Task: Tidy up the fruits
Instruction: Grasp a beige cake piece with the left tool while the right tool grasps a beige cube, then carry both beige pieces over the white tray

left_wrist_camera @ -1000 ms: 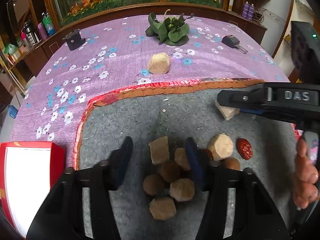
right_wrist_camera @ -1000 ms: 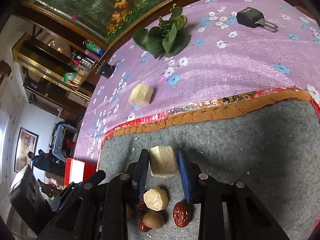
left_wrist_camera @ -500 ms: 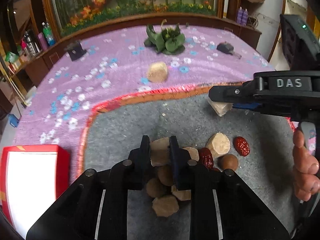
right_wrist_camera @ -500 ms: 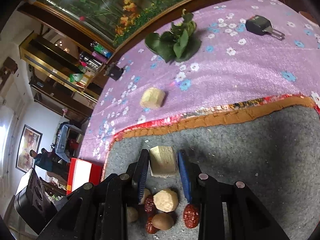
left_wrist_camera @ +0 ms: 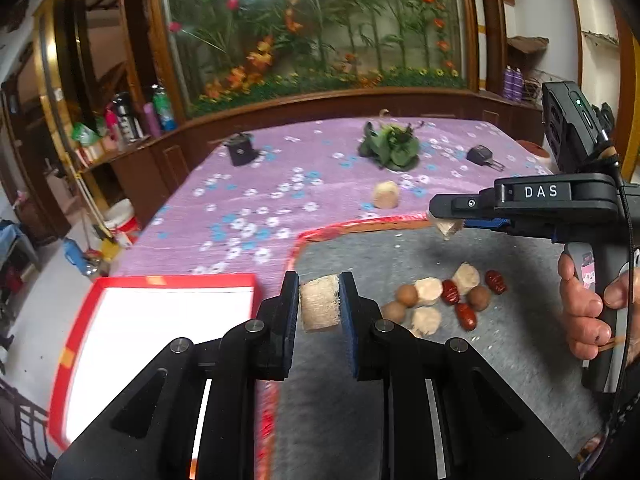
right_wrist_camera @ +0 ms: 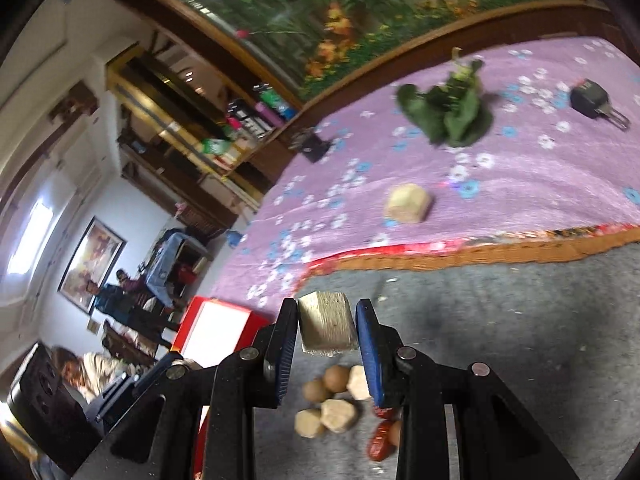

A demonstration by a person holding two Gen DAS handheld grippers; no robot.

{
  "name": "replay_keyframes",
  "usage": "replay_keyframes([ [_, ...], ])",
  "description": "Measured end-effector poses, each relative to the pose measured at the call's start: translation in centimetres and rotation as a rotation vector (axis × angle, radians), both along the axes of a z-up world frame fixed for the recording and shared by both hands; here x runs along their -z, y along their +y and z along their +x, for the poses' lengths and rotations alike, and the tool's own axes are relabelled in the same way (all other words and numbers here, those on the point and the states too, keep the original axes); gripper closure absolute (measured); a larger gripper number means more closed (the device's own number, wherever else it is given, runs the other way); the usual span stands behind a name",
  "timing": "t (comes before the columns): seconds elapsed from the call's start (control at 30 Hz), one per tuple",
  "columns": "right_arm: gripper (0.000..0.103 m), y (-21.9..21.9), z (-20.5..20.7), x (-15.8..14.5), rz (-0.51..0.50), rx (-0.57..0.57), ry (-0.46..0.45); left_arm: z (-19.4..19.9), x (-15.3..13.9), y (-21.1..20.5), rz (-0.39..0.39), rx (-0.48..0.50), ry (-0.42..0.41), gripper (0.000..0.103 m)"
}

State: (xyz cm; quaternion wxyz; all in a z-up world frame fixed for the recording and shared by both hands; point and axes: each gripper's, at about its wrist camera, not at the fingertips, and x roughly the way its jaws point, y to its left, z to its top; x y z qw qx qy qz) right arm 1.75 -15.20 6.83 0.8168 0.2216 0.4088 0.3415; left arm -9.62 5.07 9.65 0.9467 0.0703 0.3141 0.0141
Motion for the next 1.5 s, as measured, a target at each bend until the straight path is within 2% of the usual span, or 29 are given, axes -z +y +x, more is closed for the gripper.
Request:
replay_keyframes([
  [0.13, 0.074, 1.4, -1.0, -0.2, -0.005, -0.042, -0.042, -1.1, -0.5, 1.6, 0.006, -0.05, -0.03, 0.084],
  [0.37, 0.074, 2.8, -1.2, 0.6, -0.046, -0.069, -0.05, -2.4, -0.8, 4.3, 0.025, -0.149, -0.066, 0.084],
  [1.17, 0.074, 3.0, -0.8, 2.3, -0.086, -0.058, -0.038, -3.6, 1.1, 11.4, 0.017, -0.297, -0.051, 0.084],
  [1.3, 0.074, 4.4, -1.4, 2.0, -0.065, -0.089, -0.025, -3.8, 1.5, 12.3, 0.018, -0.305, -0.05, 0.084],
  [1.5, 0.074, 9.1, -3.0, 0.4, -0.046, -0.191, -0.034, -4.1, 2.0, 13.5, 0.018, -0.324, -0.048, 0.084],
])
